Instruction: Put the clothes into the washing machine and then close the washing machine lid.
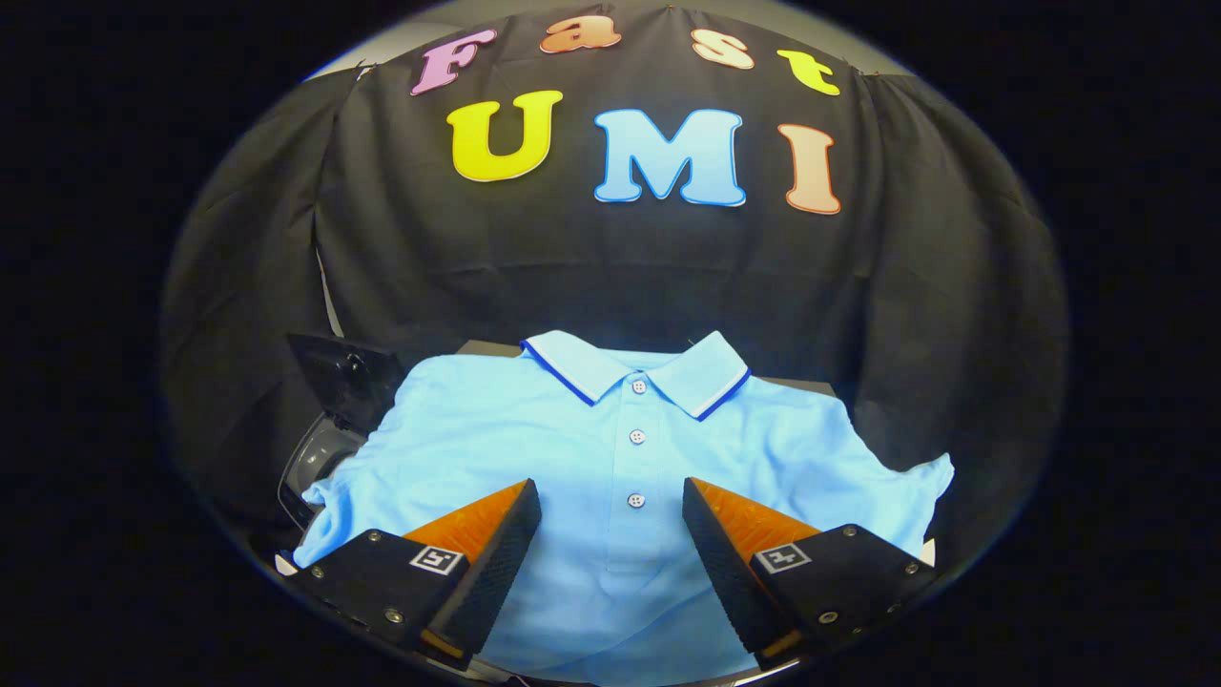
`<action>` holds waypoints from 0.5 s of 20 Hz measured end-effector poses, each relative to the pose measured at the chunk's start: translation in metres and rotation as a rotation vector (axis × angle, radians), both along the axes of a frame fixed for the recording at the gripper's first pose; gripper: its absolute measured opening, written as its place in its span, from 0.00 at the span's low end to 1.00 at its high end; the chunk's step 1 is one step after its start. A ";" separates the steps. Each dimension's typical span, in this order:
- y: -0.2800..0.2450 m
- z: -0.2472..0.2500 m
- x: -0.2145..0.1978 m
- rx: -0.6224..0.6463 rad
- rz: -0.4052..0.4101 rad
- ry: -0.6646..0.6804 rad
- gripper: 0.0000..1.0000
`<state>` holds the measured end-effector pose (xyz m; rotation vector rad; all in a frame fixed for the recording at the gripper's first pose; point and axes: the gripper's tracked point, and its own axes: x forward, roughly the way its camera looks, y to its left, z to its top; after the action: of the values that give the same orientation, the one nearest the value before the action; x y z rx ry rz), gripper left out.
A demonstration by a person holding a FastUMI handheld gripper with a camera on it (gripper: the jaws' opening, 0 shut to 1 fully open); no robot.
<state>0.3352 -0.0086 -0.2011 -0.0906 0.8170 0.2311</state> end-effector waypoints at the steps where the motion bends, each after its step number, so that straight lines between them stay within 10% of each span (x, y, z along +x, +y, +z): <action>1: 0.003 -0.004 -0.004 0.008 0.008 0.012 0.95; 6: 0.007 -0.003 -0.003 0.041 -0.012 0.015 0.87; 10: 0.019 -0.003 -0.006 0.040 0.020 0.001 0.53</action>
<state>0.3297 0.0101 -0.2040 -0.0614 0.8127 0.2664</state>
